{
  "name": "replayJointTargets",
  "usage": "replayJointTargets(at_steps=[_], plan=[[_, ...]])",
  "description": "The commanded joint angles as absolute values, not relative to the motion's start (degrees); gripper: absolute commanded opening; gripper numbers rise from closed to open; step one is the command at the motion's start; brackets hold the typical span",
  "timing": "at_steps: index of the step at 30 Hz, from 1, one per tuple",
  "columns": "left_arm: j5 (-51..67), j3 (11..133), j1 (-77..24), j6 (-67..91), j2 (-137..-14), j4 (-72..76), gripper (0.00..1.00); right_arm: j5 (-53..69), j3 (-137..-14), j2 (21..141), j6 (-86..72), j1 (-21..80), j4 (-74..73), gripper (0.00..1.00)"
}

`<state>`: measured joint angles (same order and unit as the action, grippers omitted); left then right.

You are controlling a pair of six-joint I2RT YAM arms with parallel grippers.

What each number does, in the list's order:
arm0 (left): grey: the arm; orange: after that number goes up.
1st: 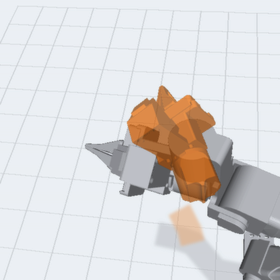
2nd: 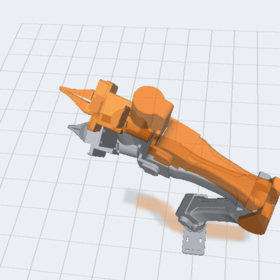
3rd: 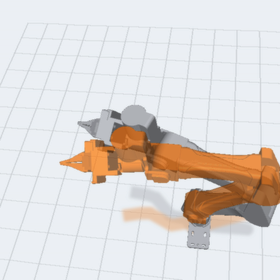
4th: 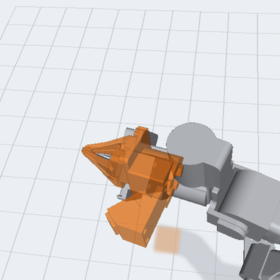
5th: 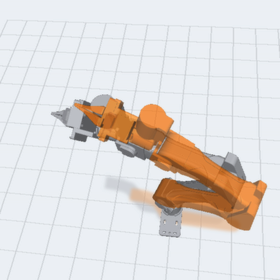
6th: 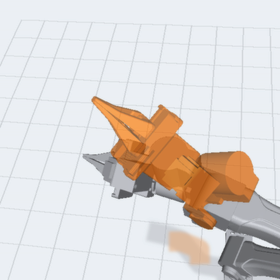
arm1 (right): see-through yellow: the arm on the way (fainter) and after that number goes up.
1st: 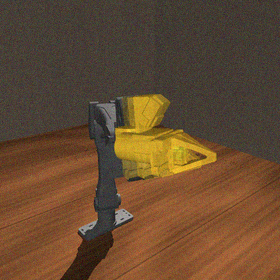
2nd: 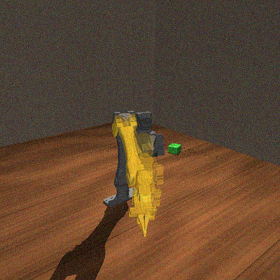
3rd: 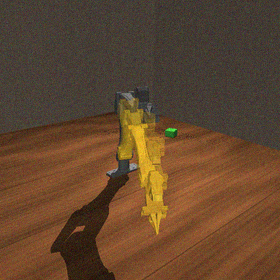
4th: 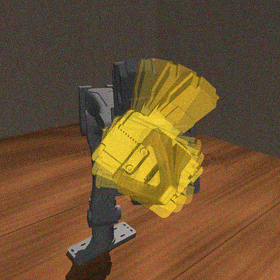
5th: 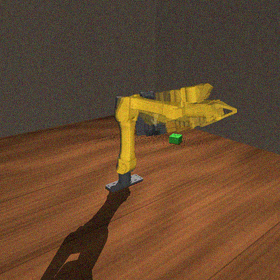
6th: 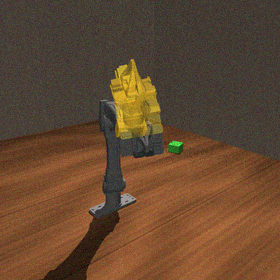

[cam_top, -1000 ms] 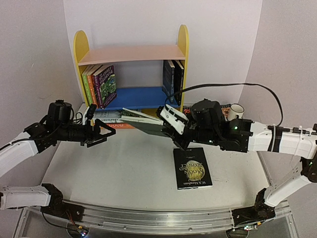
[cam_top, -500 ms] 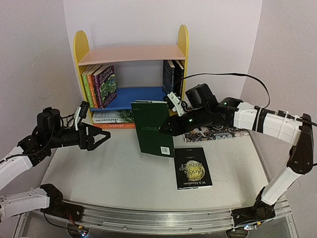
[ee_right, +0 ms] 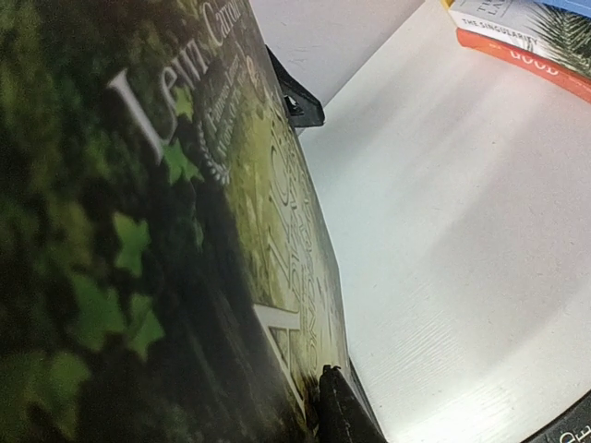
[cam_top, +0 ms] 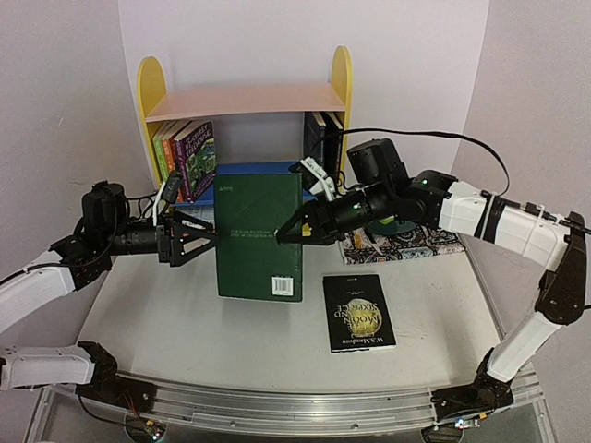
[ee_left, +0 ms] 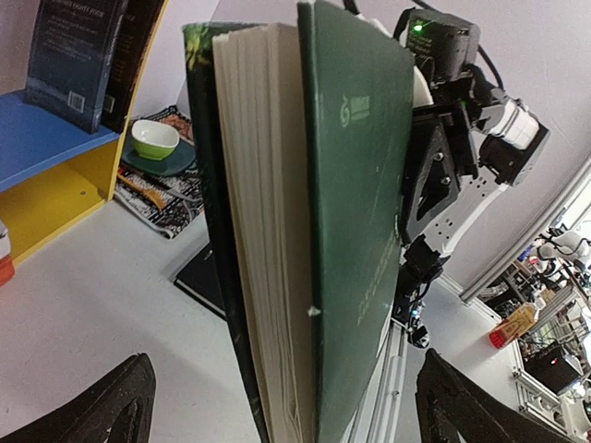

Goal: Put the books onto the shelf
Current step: Pass from the right arm to the left

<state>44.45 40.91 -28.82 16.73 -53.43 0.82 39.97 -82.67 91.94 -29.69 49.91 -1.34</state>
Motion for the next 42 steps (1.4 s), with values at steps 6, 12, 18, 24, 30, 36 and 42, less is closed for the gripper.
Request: replayJointTargets(at_steps=[6, 12, 18, 24, 30, 36, 42], plan=[[56.96, 46.89, -28.74, 21.39, -56.18, 7.33, 0.94, 51.14, -83.73, 90.15, -34.60, 49.99, 13.84, 0.00], [62.17, 49.86, -29.09, 25.11, -59.85, 7.69, 0.52, 50.72, -84.20, 91.02, -33.95, 49.96, 14.32, 0.03], [60.40, 49.49, -29.18, 24.19, -59.22, 7.97, 0.00, 49.39, -83.68, 91.93, -33.20, 49.93, 14.33, 0.41], [53.18, 47.47, -29.19, 25.23, -55.41, 9.42, 0.00, 44.80, -79.89, 90.83, -33.13, 50.00, 17.79, 0.67], [51.80, 46.97, -29.18, 30.32, -53.57, 13.75, 0.00, 41.59, -71.59, 88.98, -33.98, 50.00, 30.87, 0.76], [53.41, 47.81, -29.22, 34.21, -54.66, 16.63, 0.00, 39.97, -66.21, 88.47, -35.89, 50.02, 46.00, 0.75], [53.95, 47.84, -29.18, 36.40, -54.73, 18.33, 0.00, 39.19, -65.48, 86.65, -34.24, 50.06, 48.71, 0.64]])
